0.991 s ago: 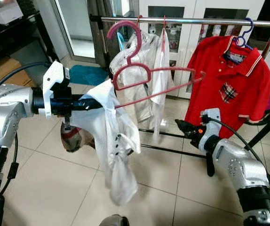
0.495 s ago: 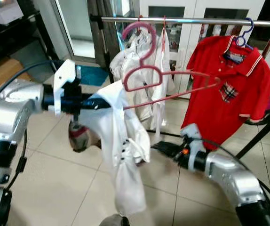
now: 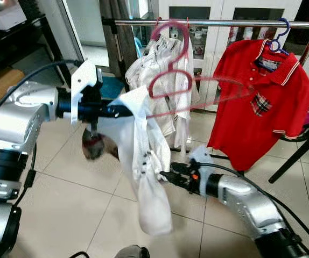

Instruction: Hang hanger

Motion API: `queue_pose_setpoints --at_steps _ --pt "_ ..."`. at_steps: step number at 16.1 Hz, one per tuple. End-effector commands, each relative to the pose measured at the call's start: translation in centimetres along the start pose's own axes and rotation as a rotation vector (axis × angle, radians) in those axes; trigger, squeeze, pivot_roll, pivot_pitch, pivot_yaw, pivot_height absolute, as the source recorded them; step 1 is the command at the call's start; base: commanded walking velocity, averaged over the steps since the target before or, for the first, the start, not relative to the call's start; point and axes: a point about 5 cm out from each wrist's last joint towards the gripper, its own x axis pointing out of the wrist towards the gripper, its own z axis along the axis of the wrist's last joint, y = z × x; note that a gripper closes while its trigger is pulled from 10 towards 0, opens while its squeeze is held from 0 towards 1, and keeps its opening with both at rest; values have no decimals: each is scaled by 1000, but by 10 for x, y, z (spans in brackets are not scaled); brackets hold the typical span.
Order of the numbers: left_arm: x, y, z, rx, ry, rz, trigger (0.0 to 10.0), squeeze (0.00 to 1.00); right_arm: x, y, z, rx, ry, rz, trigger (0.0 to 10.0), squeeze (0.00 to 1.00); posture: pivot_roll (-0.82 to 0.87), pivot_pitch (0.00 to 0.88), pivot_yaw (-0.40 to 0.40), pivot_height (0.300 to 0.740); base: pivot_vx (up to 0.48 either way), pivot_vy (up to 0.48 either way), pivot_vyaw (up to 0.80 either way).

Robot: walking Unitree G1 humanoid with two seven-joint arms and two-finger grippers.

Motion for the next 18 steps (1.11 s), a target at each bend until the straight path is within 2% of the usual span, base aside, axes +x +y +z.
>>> queue_pose_setpoints --at_steps 1,8,11,14,16,18 --pt "-1 4 7 20 5 17 0 0 4 1 7 -34 -11 -2 10000 0 -11 0 153 740 0 0 0" --pt "4 6 8 20 1 40 0 0 17 0 10 -51 6 -25 10000 0 -12 0 143 740 0 0 0" --pt "5 5 10 24 -13 33 0 0 22 -8 7 24 29 -86 10000 0 -9 0 137 740 0 0 0" --pt "5 5 9 23 -11 46 0 0 24 -11 7 71 18 -93 10000 0 -8 0 133 740 0 0 0" --pt "4 5 10 25 -19 43 0 0 25 -22 2 113 46 -173 10000 0 -7 0 129 740 0 0 0" --pt "2 5 12 27 -28 37 0 0 24 -31 1 148 28 -226 10000 0 -7 0 128 740 0 0 0"
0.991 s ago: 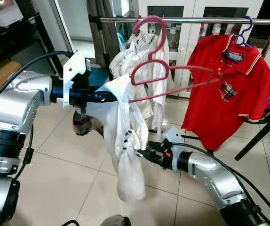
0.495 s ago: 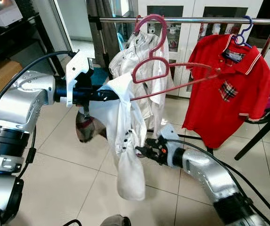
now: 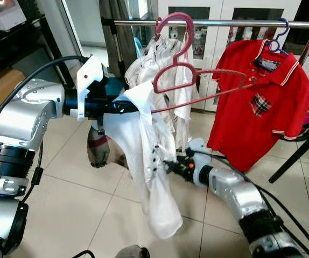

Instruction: Hang hanger

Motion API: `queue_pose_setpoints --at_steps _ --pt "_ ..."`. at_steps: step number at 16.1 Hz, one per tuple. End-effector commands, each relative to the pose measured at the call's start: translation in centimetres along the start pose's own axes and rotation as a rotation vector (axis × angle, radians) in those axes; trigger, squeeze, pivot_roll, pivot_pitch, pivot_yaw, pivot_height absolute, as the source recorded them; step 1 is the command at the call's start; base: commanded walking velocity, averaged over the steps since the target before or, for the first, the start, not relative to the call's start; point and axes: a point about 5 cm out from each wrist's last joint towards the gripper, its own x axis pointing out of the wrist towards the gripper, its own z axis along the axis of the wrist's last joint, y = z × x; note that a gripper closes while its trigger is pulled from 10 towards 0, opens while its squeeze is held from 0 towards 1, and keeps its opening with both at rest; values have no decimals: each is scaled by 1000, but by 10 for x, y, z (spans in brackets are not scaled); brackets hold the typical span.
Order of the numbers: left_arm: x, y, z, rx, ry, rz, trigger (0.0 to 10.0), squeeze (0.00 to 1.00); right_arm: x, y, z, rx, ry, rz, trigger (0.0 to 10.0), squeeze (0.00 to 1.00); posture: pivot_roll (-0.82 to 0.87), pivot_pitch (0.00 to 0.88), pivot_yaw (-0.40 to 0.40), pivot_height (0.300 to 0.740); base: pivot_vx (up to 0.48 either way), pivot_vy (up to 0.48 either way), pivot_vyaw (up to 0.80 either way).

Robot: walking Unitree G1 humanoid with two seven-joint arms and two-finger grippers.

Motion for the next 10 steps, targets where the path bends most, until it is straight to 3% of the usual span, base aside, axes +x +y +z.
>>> queue_pose_setpoints --at_steps 1,2,10 --pt "-6 2 9 26 -19 12 0 0 1 0 5 14 -34 8 6431 0 -7 0 130 740 0 0 0" --pt "-6 3 9 26 -22 12 0 0 1 1 7 18 -56 17 0 0 -8 0 131 740 0 0 0" --pt "-7 6 10 28 -25 19 0 0 1 5 4 29 -80 59 0 0 -8 0 137 740 0 0 0"
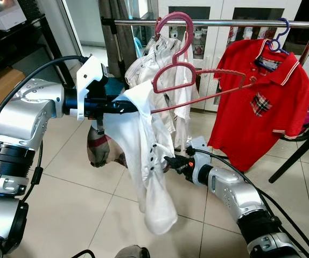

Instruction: Hang hanger

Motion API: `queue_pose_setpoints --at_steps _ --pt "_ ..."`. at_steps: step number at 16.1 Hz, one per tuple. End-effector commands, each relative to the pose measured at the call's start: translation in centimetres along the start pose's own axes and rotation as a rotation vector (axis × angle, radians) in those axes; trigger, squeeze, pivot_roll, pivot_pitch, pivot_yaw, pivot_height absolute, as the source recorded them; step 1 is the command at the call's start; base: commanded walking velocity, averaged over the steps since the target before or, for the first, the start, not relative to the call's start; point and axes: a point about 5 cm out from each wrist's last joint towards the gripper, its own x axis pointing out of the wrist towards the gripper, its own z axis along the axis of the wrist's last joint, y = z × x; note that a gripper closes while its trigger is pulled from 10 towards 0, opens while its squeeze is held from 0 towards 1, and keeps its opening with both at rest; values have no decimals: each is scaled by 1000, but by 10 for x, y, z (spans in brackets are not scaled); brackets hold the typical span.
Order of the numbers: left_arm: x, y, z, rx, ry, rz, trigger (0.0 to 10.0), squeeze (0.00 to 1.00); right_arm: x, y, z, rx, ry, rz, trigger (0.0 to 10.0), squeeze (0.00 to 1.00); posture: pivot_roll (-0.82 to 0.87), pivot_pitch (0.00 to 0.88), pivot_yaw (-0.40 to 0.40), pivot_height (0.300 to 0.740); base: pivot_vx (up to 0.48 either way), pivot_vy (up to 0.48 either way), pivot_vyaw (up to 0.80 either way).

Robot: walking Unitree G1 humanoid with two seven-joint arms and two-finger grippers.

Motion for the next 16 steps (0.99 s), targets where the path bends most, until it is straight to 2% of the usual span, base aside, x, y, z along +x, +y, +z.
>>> queue_pose_setpoints --at_steps 1,7,10,13,16 --pt "-6 5 11 39 -24 22 0 0 -1 0 4 -2 -29 3 0 0 -8 0 137 740 0 0 0" --pt "-6 6 12 38 -24 25 0 0 -3 0 2 13 -42 14 0 0 -9 0 142 740 0 0 0" --pt "-11 5 12 40 -32 33 0 0 -17 -15 4 16 -86 -59 0 0 -7 0 136 740 0 0 0" --pt "-23 -4 0 0 -41 29 0 0 -53 -49 18 48 -222 -243 0 0 -19 0 137 740 0 0 0" --pt "-25 -9 -11 -28 -45 32 0 0 -81 -74 33 -20 -270 -384 0 0 -29 0 138 740 0 0 0"
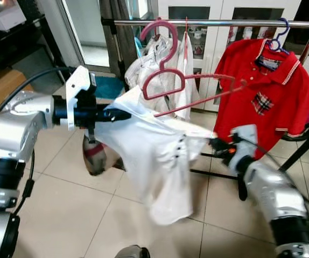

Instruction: Hang hanger

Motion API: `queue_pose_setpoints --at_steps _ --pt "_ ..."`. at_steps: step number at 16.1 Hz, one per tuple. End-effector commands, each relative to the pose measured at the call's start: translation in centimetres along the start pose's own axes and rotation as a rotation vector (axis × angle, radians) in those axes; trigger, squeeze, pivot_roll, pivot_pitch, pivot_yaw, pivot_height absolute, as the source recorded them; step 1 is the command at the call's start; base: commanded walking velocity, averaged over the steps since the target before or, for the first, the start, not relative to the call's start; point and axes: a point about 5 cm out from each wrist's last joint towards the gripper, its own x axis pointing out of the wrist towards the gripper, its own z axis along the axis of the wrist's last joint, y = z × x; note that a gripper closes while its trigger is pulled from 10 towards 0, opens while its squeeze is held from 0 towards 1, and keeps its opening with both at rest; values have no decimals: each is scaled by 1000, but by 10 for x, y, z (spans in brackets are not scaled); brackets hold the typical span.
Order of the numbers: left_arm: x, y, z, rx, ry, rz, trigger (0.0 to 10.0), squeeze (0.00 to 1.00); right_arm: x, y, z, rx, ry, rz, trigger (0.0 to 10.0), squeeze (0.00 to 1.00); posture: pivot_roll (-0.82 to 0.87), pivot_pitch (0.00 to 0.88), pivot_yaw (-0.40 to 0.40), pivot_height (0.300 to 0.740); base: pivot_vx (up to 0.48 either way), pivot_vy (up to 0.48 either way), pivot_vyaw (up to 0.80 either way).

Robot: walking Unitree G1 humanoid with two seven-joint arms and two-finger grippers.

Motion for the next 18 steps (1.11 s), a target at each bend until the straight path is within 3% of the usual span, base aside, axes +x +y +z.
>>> queue_pose_setpoints --at_steps 1,4,7,11,16,18 --pt "-13 0 9 25 -27 15 0 0 -7 -20 12 -24 -36 -106 0 0 -30 0 138 740 0 0 0" --pt "-23 -12 -6 4 57 -6 0 0 -19 -48 35 -68 -96 -240 0 0 -29 0 121 740 0 0 0" --pt "-32 -26 -21 -40 146 -28 0 0 -25 -58 45 -93 -125 -289 0 0 -27 0 119 740 0 0 0" --pt "-40 -26 -33 -48 242 22 0 0 -29 -68 56 -121 -152 -326 0 0 -25 0 122 740 0 0 0" --pt "-51 -38 -37 -73 320 -33 0 0 -38 -87 60 -160 -88 -413 0 0 -25 0 125 740 0 0 0" --pt "-53 -33 -41 -48 356 22 0 0 -39 -90 65 -166 -94 -412 0 0 -22 0 124 740 0 0 0"
